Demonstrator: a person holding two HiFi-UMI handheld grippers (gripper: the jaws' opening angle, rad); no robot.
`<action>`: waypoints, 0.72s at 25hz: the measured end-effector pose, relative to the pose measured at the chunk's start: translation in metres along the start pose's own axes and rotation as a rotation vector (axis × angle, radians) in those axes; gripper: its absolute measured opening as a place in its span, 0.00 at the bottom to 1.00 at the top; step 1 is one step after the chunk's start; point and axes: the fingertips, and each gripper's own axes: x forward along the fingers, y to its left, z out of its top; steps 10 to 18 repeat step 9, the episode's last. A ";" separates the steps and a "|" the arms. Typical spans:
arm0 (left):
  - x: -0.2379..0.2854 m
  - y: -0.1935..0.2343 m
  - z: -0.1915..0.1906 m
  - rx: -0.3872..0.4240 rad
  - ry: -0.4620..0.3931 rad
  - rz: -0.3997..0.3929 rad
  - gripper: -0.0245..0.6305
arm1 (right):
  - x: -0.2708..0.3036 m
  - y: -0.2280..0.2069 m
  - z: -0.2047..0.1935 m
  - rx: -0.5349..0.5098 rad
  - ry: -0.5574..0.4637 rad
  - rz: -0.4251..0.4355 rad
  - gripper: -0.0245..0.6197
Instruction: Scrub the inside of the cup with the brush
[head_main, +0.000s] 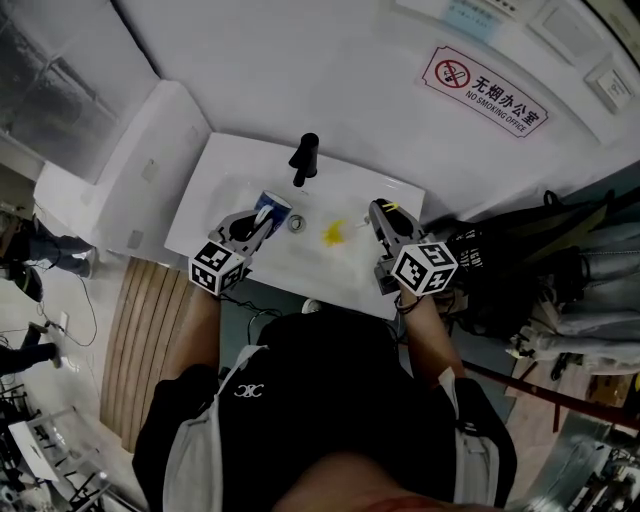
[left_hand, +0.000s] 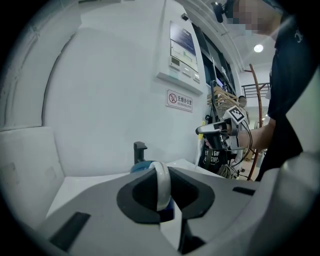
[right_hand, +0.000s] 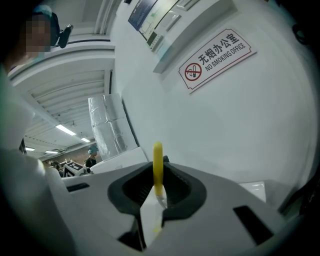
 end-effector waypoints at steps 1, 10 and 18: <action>0.000 0.000 0.000 -0.002 -0.002 -0.001 0.12 | 0.000 0.000 0.000 0.001 0.001 0.003 0.12; 0.000 -0.003 0.002 -0.006 0.000 -0.007 0.12 | -0.002 0.002 -0.002 -0.006 0.005 0.012 0.12; 0.000 -0.003 0.002 -0.006 0.000 -0.007 0.12 | -0.002 0.002 -0.002 -0.006 0.005 0.012 0.12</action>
